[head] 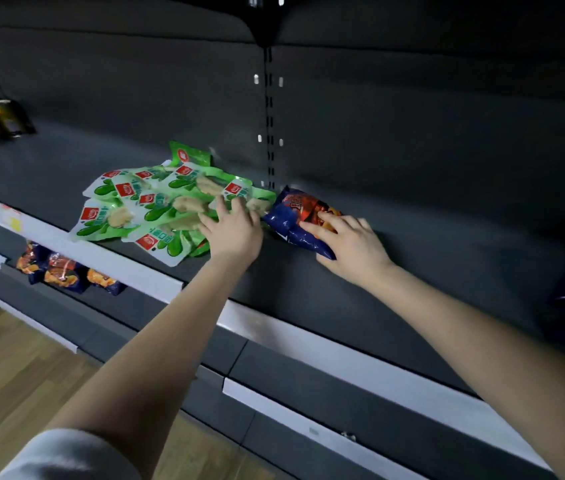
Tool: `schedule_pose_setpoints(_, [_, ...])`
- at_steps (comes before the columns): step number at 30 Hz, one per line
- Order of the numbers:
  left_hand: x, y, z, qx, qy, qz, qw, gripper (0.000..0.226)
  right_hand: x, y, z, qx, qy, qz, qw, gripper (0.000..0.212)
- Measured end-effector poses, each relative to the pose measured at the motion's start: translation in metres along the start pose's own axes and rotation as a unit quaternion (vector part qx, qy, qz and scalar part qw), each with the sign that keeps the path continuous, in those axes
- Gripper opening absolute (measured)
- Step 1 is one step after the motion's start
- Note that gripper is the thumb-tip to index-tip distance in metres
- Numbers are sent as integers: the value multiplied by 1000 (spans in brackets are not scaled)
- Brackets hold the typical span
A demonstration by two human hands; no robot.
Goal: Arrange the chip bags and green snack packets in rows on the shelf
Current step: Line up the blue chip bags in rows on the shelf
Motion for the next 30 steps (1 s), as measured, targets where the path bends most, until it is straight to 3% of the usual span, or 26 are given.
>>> schedule_pose_setpoints(6, [-58,-25,21,0,-43,78,996,41,-39,-43,-13,1,-56,22,998,66])
schedule_pose_setpoints(12, [-113,-54,47,93,-84,171,977,42,-60,-79,-30,-18,-91,31,995,64])
schedule_pose_setpoints(17, [-149,-72,67,145,-123,203,961,42,-78,-117,-45,-28,-88,46,995,64])
schedule_pose_setpoints(21, [-173,-77,71,165,-208,219,939,35,-84,-140,-61,-97,-84,41,991,59])
schedule_pose_setpoints(24, [-187,-79,69,167,-255,230,924,34,-96,-142,-76,-122,-46,134,982,65])
schedule_pose_setpoints(27, [-197,-83,66,159,-283,252,912,37,-114,-143,-69,-28,19,310,950,90])
schedule_pose_setpoints(30, [-198,-85,65,143,-325,241,903,44,-112,-138,-56,9,50,365,929,102])
Point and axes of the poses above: each hand's wrist, its own y-axis towards the middle knuckle, its own z-axis out of the palm, x = y × z, the point moved 7 cm from there along y, towards the middle knuckle, and after that the axes turned 5 degrees about -x, right-handed, at the moved point
